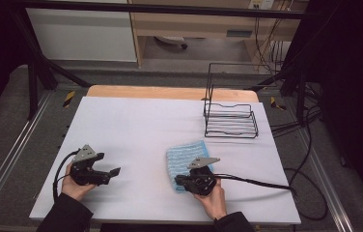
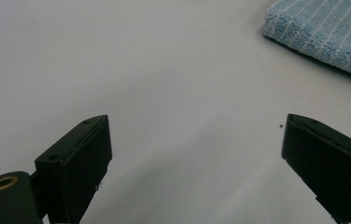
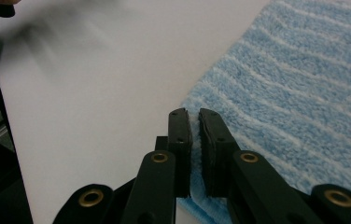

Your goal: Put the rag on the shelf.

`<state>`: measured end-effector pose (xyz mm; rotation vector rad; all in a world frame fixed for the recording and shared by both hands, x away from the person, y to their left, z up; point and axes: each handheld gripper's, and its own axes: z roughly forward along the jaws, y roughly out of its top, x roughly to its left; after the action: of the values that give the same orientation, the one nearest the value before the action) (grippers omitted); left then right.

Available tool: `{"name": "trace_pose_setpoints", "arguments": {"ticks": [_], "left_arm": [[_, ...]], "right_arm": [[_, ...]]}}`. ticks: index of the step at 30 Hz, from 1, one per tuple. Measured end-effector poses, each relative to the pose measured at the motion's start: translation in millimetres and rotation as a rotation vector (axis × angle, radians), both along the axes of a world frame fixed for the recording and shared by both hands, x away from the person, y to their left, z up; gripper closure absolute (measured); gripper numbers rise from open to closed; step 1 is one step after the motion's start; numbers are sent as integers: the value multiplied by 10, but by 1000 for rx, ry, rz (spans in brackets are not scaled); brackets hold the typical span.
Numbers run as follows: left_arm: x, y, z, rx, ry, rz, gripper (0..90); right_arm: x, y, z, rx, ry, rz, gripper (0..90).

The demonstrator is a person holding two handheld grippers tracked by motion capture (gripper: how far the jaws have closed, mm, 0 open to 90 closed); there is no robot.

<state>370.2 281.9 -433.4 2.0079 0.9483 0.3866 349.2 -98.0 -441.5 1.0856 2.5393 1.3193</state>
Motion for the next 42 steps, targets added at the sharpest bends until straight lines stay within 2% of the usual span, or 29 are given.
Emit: {"name": "trace_pose_setpoints", "arguments": {"ticks": [3, 10, 14, 17, 18, 19, 20, 21, 23, 24, 25, 28, 29, 31, 32, 33, 34, 36, 37, 39, 42], "left_arm": [[2, -4, -2, 1, 0, -1, 84], [5, -6, -4, 2, 2, -1, 84], [4, -12, -5, 2, 2, -1, 85], [0, -12, -2, -1, 5, -1, 84], [-1, -11, -1, -1, 5, -1, 85], [-1, -8, 1, 1, 3, -2, 85], [-3, -7, 1, 0, 4, -2, 84], [-4, -7, 1, 0, 4, -2, 84], [-4, -10, 1, -1, 6, -2, 84], [-4, -13, 0, -3, 7, -1, 84], [-5, -16, 0, -3, 8, -1, 85], [-10, -22, 7, -4, 8, -3, 84], [-9, -26, 8, -6, 7, -1, 84], [-8, -31, 9, -2, 9, -1, 84], [-8, -34, 8, -1, 10, -1, 84], [-7, -37, 9, 0, 9, -3, 84], [-7, -40, 9, 0, 10, -3, 84], [-7, -51, 11, -4, 10, -1, 84], [-4, -56, 13, -1, 9, -1, 84], [0, -78, 13, -2, 11, 2, 84], [1, -106, 5, 6, 17, 2, 84]], "right_arm": [[-6, 81, -3, 9, -7, -9, 836], [-39, 254, -3, 52, 7, -8, 834], [-49, 301, -27, 46, 7, -1, 821], [-42, 318, -64, 47, 14, 8, 749], [-36, 307, -39, 58, 13, 19, 672], [-36, 307, -39, 58, 13, 19, 672], [-23, 273, 24, 57, -4, 17, 573], [-15, 242, 55, 51, -33, 13, 521], [0, 203, 84, 51, -48, 9, 487], [49, 97, 128, 58, -57, -7, 417], [49, 97, 128, 58, -57, -7, 417], [153, -159, 171, 85, -53, -46, 267], [153, -159, 171, 85, -53, -46, 267], [204, -338, 182, 82, -63, -73, 177], [204, -338, 182, 82, -63, -73, 177], [236, -449, 183, 86, -72, -88, 114], [236, -449, 183, 86, -72, -88, 114], [286, -602, 175, 83, -64, -103, 53], [286, -602, 175, 83, -64, -103, 53], [309, -741, 159, 90, -50, -122, 39], [322, -839, 138, 91, -50, -130, 19]]}}
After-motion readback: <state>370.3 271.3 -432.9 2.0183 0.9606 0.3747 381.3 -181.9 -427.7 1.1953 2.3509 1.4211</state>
